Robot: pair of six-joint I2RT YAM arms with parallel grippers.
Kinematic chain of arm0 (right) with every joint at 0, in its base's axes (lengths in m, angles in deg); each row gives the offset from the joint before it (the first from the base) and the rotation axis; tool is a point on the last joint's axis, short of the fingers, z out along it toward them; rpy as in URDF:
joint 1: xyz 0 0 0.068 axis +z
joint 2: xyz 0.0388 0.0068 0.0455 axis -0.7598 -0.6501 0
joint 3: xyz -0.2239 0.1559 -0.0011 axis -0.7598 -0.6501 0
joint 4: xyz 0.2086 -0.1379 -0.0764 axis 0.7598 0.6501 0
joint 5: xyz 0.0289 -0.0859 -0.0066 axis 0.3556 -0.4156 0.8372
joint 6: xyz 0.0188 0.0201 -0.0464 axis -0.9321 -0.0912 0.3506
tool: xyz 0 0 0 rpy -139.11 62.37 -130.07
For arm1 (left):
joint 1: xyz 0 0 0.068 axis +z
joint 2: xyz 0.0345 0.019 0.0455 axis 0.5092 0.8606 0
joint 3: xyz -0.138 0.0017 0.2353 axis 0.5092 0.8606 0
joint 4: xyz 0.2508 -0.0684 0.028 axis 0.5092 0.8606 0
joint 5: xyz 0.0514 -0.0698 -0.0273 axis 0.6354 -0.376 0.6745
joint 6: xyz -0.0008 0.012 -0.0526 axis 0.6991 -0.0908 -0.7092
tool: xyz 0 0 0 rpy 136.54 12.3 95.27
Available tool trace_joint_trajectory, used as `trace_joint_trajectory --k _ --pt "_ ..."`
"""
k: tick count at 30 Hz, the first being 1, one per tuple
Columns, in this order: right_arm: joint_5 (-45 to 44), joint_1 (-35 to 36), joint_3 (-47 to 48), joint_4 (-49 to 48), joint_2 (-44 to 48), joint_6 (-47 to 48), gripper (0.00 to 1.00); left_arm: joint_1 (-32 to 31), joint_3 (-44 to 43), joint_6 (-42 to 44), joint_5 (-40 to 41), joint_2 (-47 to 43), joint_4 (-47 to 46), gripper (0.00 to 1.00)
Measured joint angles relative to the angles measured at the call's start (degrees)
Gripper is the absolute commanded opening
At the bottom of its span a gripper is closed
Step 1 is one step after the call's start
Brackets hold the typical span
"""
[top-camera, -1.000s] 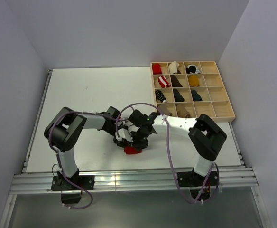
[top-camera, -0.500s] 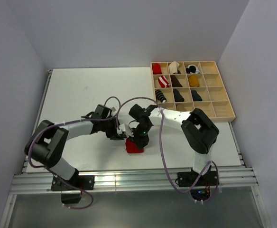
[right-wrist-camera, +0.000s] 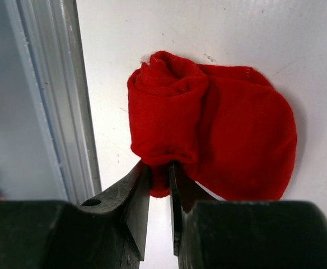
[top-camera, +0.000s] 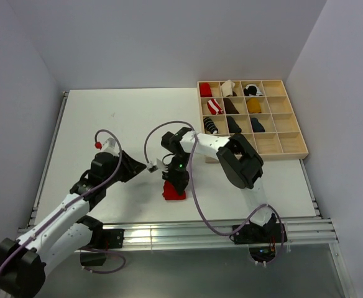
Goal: Roll the socks
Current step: Roll the sock at the center of the board.
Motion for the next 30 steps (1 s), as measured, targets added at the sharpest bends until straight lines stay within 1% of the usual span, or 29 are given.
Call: trace_joint_trajectory --k 2,5,7,9,11,15,19,24,30 --pt "1.03 -0.5 2.49 2.69 -2.34 0.2 0.23 -0.11 1.49 0.15 1.31 -3.28 -0.92 0.42" --pt "2.58 -1.4 6.38 6.91 -5.88 0.66 0.23 -2.56 1.79 1.09 4.26 -5.55 -1.4 0.43" --pt "3.74 -2.12 8.37 9.18 -7.72 1.38 0.23 -6.08 1.79 2.51 8.33 -7.1 -1.4 0.45" --pt "4.94 -2.95 10.14 11.19 -9.51 1.7 0.23 -9.86 1.9 3.89 11.19 -8.15 -1.6 0.43" --pt "6.16 -3.39 11.13 12.63 -10.99 1.88 0.23 -13.66 1.75 5.86 12.87 -7.41 -3.02 0.42" --pt "7.67 -4.07 11.85 14.36 -12.37 2.1 0.22 -20.59 -0.74 10.4 15.98 0.85 -4.79 0.41" --pt "7.82 -4.04 11.93 14.86 -12.63 2.27 0.22 -25.77 -1.42 14.4 15.82 8.63 -7.5 0.42" --pt "8.04 -4.07 11.96 15.67 -13.03 2.32 0.22 -27.63 -1.64 18.93 14.16 16.22 -9.46 0.46" --pt "8.44 -4.22 12.13 17.22 -13.92 2.45 0.22 -28.04 -3.28 23.06 10.97 20.96 -10.88 0.49"
